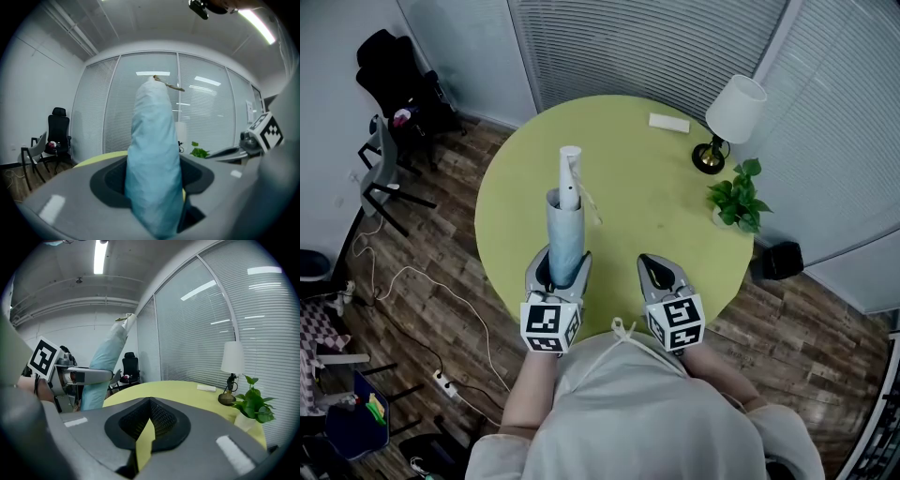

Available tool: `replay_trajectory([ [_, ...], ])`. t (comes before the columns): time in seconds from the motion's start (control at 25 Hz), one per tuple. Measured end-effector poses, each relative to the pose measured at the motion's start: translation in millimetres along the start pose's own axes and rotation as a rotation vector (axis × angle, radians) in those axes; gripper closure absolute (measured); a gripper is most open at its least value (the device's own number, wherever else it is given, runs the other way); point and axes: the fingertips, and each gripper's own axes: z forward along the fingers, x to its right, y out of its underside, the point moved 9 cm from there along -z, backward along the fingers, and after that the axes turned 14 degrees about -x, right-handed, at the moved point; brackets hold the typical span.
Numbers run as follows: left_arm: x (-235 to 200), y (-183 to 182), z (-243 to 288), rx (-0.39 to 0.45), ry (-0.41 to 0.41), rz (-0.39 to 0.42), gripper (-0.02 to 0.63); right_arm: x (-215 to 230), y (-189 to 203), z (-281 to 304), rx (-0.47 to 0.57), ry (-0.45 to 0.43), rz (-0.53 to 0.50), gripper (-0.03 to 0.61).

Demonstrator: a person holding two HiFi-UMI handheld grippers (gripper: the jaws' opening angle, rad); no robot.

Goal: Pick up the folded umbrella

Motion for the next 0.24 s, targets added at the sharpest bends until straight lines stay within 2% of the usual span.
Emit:
replay_trajectory([
  [0.24, 2.1, 4.0, 1.9, -0.018, 0.005, 0.002, 0.331, 1.0, 1.3, -0.3, -0.007, -0.003, 0.004, 0.578],
])
